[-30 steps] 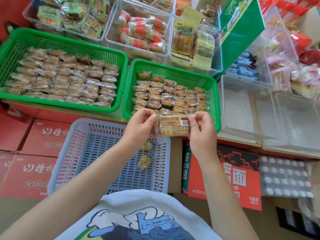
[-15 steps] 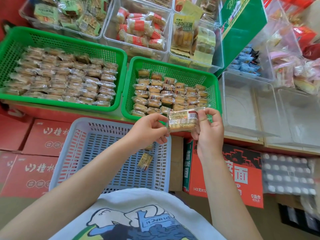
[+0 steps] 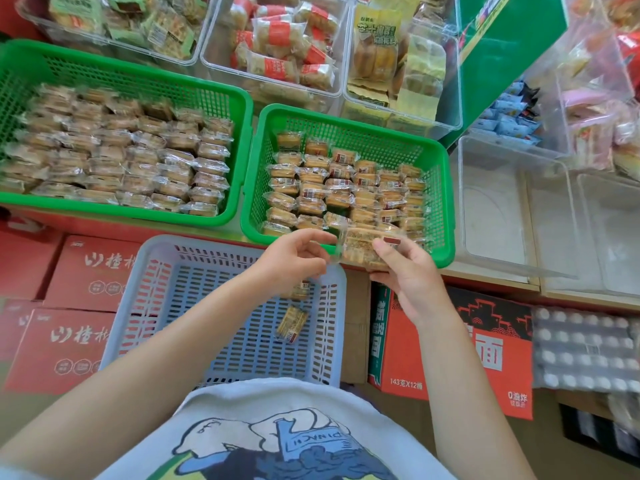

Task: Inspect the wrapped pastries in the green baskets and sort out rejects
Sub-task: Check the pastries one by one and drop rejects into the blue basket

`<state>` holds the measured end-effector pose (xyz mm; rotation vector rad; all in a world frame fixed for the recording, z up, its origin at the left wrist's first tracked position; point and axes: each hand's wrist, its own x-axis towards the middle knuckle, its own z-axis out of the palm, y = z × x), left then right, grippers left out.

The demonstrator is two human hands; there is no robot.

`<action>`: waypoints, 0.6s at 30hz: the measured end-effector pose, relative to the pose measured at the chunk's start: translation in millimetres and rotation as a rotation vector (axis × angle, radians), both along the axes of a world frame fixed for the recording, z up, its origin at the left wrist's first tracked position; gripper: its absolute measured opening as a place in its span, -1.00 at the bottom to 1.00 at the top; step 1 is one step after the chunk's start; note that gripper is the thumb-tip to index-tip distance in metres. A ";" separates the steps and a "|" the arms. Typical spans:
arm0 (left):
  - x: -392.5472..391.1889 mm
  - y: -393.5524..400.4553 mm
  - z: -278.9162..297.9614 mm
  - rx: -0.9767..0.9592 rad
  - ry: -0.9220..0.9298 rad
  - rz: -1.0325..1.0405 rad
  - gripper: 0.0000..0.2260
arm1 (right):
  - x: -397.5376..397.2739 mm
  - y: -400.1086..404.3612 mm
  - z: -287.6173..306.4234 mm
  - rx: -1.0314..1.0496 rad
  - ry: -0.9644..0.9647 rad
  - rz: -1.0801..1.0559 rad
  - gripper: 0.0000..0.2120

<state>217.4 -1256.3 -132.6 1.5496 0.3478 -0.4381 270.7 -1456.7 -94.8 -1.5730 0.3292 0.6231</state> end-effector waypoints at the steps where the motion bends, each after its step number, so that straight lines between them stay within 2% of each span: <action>1: 5.3 2.9 -7.8 0.155 -0.024 -0.040 -0.67 | 6.5 -1.8 -5.4 -0.058 -0.038 -0.019 -0.83; 4: 20.1 12.6 -31.9 0.641 -0.133 -0.171 -0.67 | 28.3 -6.2 -22.8 -0.313 -0.212 0.057 -0.73; 7: 32.8 18.2 -53.5 0.909 -0.225 -0.381 -0.60 | 49.1 1.4 -39.2 -0.448 -0.312 0.259 -0.64; 9: 36.9 21.3 -66.5 0.979 -0.204 -0.528 -0.54 | 59.0 11.1 -48.1 -0.490 -0.320 0.388 -0.62; 11: 36.8 24.4 -76.1 1.053 -0.202 -0.630 -0.51 | 66.0 16.2 -60.9 -0.679 -0.380 0.561 -0.60; 13: 36.0 25.8 -80.1 1.107 -0.210 -0.649 -0.49 | 70.2 18.4 -69.7 -0.869 -0.451 0.696 -0.61; 18: 37.8 28.1 -80.4 1.150 -0.140 -0.626 -0.41 | 68.7 41.0 -73.9 -1.113 -0.551 0.902 -0.70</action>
